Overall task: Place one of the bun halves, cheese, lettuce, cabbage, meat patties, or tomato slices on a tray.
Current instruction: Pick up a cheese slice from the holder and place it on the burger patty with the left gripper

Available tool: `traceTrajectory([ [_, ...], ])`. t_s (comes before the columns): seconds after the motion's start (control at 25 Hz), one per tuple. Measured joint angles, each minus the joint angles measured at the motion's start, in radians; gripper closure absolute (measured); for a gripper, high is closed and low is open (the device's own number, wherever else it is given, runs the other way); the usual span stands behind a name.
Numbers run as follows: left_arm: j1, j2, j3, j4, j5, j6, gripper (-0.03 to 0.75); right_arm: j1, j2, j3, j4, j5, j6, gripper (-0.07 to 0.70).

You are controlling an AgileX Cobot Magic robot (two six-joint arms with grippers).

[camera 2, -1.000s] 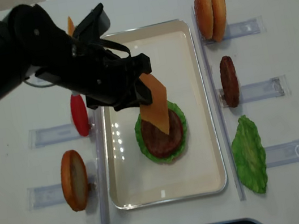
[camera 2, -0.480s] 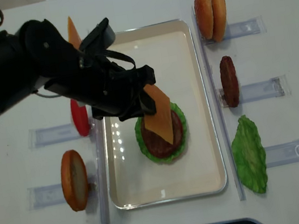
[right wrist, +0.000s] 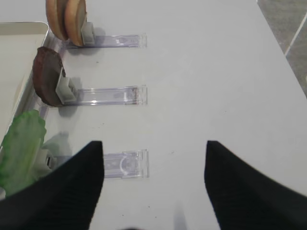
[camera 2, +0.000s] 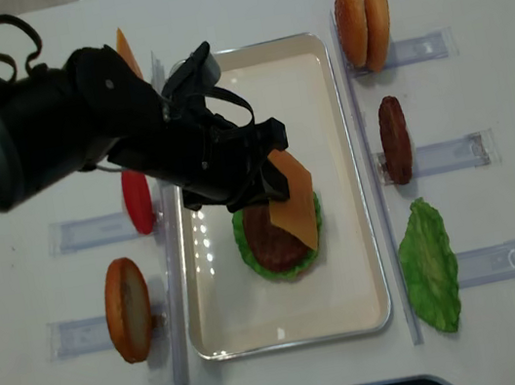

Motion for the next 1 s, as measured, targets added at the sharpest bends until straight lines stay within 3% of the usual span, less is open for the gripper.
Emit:
traceTrajectory([
  [1.0, 0.000, 0.000, 0.001, 0.021, 0.004, 0.032, 0.682, 0.000, 0.000, 0.000, 0.000, 0.000, 0.002, 0.171],
])
